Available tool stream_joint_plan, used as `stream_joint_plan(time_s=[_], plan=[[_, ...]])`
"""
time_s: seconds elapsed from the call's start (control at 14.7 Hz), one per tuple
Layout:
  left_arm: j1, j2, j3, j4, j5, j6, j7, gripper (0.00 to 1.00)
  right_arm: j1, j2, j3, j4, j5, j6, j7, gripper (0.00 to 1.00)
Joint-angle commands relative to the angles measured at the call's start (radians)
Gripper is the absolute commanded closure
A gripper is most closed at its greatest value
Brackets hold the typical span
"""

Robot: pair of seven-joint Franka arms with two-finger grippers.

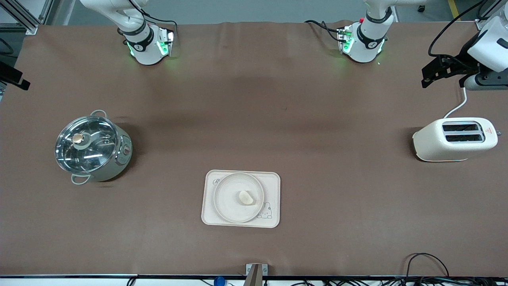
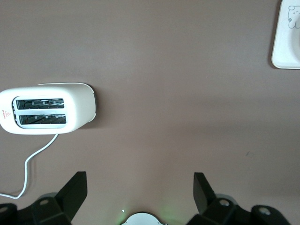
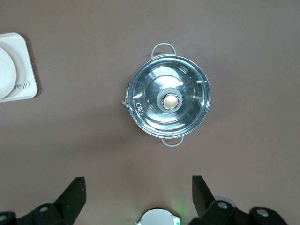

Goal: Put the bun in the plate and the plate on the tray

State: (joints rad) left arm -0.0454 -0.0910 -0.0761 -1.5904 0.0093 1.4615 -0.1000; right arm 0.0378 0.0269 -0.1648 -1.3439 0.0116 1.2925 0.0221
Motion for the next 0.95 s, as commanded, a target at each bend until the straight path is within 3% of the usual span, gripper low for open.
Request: stream_joint_plan(time_s=[0.0, 0.34, 0.54, 0.88], plan=[[0.002, -0.001, 0.004, 0.029, -0.003, -0.007, 0.017, 0.0, -0.042, -0.035, 0.036, -0.037, -0.022, 0.008, -0.062, 0.0], [-0.001, -0.007, -0.001, 0.03, 0.003, -0.007, 0.016, 0.0, -0.042, -0.029, 0.034, -0.053, -0.025, 0.037, -0.085, 0.0], [-0.007, -0.01, -0.002, 0.062, 0.001, -0.012, 0.009, 0.0, -0.045, -0.035, 0.031, -0.141, -0.024, 0.125, -0.085, 0.0], [-0.005, -0.009, -0.002, 0.072, -0.003, -0.027, 0.008, 0.0, -0.042, -0.03, 0.033, -0.143, -0.022, 0.129, -0.08, 0.0]])
